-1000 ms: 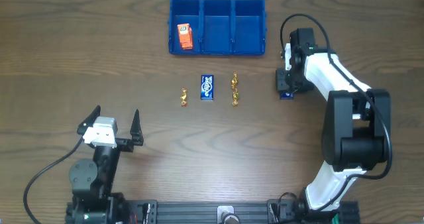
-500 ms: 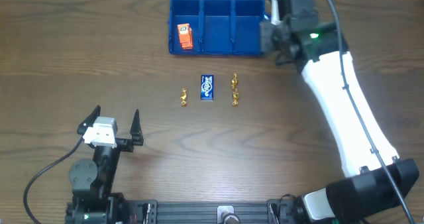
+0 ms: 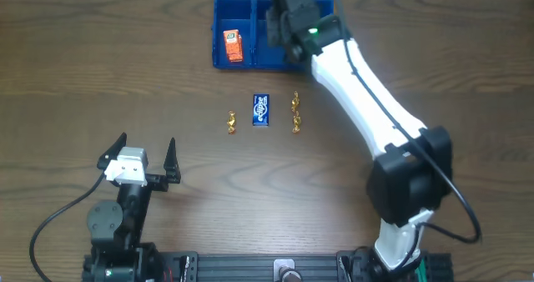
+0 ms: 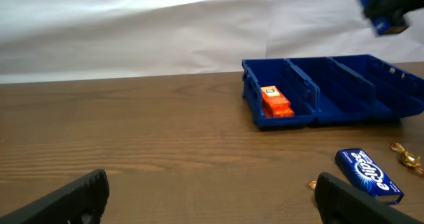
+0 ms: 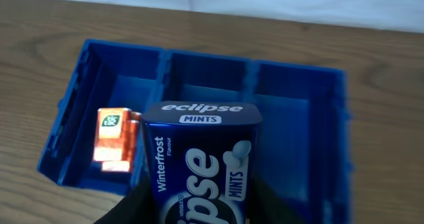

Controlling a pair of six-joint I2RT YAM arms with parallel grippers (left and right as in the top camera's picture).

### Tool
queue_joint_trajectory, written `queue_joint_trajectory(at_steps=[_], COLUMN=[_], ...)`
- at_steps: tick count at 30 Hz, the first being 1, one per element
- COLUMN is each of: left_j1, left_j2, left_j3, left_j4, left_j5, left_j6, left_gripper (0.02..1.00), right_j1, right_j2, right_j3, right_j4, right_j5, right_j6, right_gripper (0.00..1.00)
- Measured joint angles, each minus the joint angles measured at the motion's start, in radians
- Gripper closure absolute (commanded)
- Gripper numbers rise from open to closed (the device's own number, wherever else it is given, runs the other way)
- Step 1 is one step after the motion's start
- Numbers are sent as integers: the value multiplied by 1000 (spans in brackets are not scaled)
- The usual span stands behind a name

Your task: Sort Candies Into Trays

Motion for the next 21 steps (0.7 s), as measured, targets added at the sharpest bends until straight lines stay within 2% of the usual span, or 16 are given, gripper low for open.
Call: queue_joint_trajectory(at_steps=[14,19,21], left_j1=[0,0,0], left_j2=[0,0,0], left_j3=[0,0,0], left_j4=[0,0,0], left_j5=[0,0,0], left_j6=[0,0,0], left_gripper=[20,20,20], right_j1=[21,21,21], right_j2=[172,172,173], right_j3=[2,2,2], right_j4=[110,126,127], right_j5=[0,11,16], right_j6=[26,26,26], right_gripper=[965,820,798])
